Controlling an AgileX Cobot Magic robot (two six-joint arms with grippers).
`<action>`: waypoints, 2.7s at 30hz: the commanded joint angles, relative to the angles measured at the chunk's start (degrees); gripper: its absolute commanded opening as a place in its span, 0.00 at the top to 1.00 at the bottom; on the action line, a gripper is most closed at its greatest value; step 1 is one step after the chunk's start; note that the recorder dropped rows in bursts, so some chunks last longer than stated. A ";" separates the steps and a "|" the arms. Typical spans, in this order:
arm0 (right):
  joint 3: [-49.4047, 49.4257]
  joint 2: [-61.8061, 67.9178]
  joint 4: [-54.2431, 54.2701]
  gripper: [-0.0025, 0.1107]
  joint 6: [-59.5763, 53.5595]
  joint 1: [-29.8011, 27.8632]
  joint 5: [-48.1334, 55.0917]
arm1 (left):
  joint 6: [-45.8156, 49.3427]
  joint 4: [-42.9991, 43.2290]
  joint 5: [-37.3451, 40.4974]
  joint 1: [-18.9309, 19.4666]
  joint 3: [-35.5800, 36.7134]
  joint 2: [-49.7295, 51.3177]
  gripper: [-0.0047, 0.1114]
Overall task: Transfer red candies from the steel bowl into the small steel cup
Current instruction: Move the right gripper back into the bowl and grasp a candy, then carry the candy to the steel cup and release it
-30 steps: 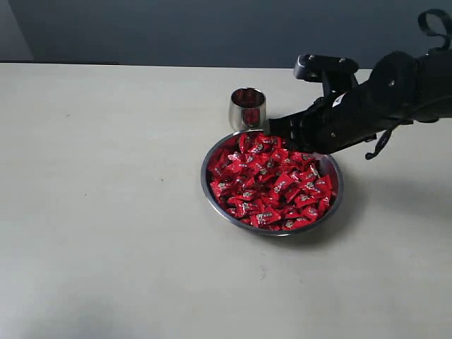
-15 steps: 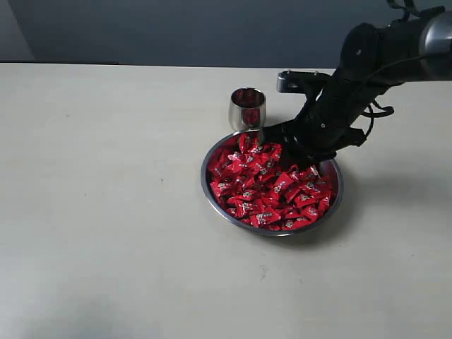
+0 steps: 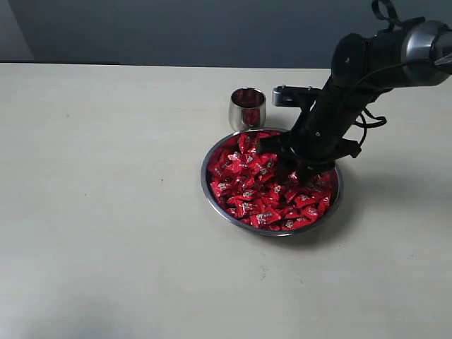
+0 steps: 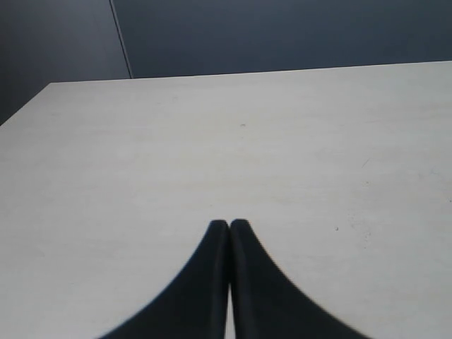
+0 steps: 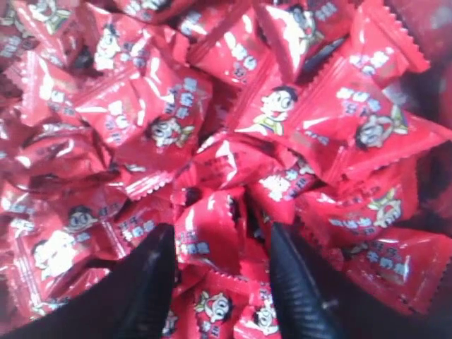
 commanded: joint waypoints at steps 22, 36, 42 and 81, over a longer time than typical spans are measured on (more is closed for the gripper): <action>-0.17 1.70 4.87 0.80 -4.68 -0.16 -0.16 | -0.08 0.11 -0.45 -0.38 0.26 -0.27 0.96; -0.17 -1.98 4.26 0.99 -5.06 -0.16 0.26 | -0.08 0.11 -0.45 -0.38 0.26 -0.27 0.96; -0.17 -8.19 2.13 0.99 -5.06 -0.16 -2.63 | -0.08 0.11 -0.45 -0.38 0.26 -0.27 0.96; -29.99 11.10 -0.92 0.59 -6.17 -0.16 -6.83 | -0.08 0.11 -0.45 -0.38 0.26 -0.27 0.96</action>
